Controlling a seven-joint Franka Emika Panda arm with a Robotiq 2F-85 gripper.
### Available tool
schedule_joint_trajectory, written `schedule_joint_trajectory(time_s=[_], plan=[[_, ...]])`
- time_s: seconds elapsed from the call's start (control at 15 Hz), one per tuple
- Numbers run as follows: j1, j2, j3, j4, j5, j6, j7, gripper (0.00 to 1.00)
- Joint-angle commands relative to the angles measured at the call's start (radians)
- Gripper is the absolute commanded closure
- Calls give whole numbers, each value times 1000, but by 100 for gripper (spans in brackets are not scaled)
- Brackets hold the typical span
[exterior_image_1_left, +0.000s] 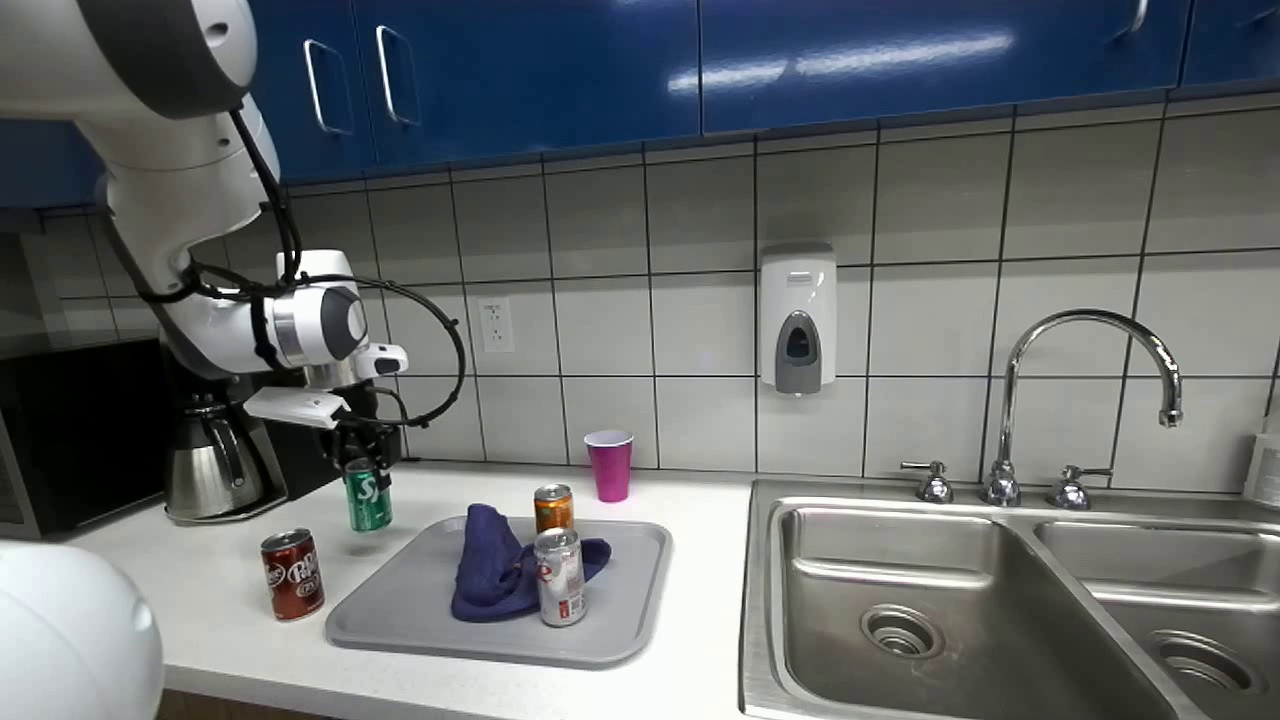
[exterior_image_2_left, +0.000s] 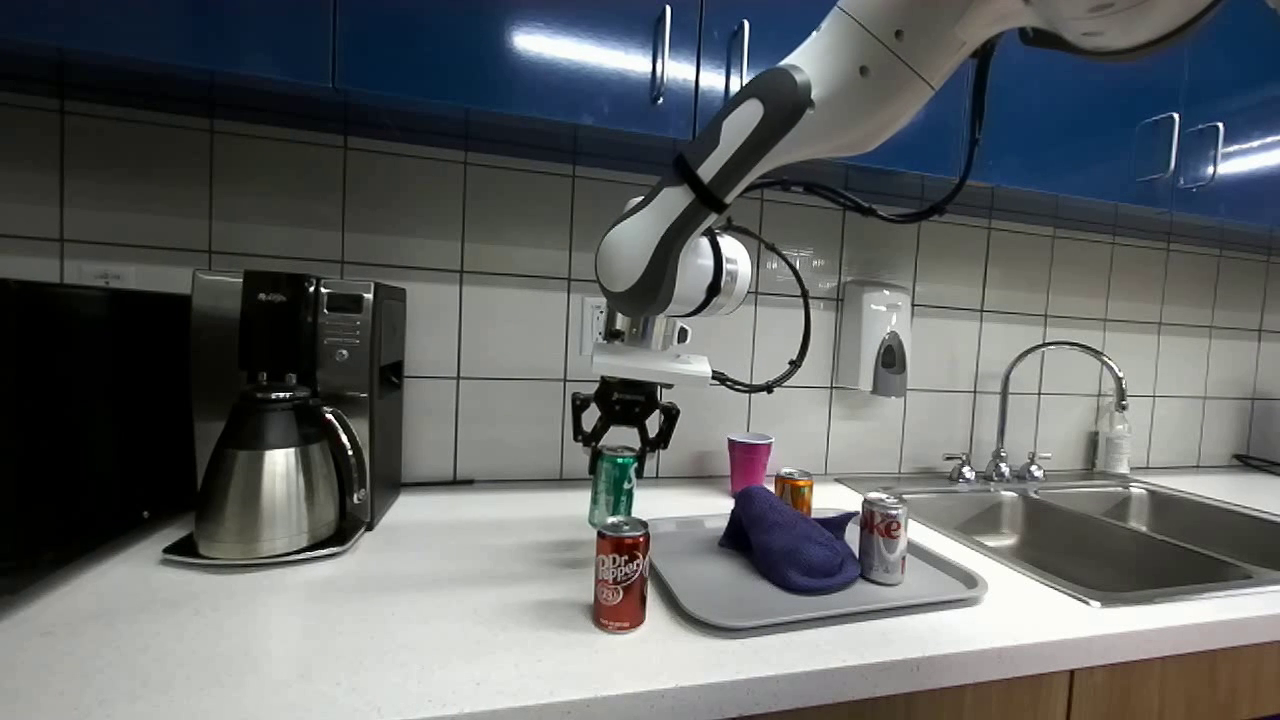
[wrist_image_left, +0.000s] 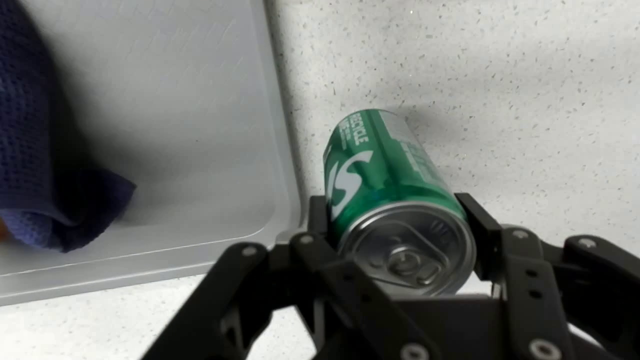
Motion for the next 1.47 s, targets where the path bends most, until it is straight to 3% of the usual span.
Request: schedule_joint_trajectory(time_s=[0.0,0.93,1.0,1.07,1.2,1.4], plan=[[3,-12,3,-1,-17,-21,-27,62],[11,31,-8,-2,-53,-22,-37,62],[10,33,-7,-2,-52,-21,-37,24],[10,36,-8,-2,-52,-20,-38,10],[10,35,-8,-2,-51,-20,-39,0],[9,33,-8,-4,-50,-19,-40,0]])
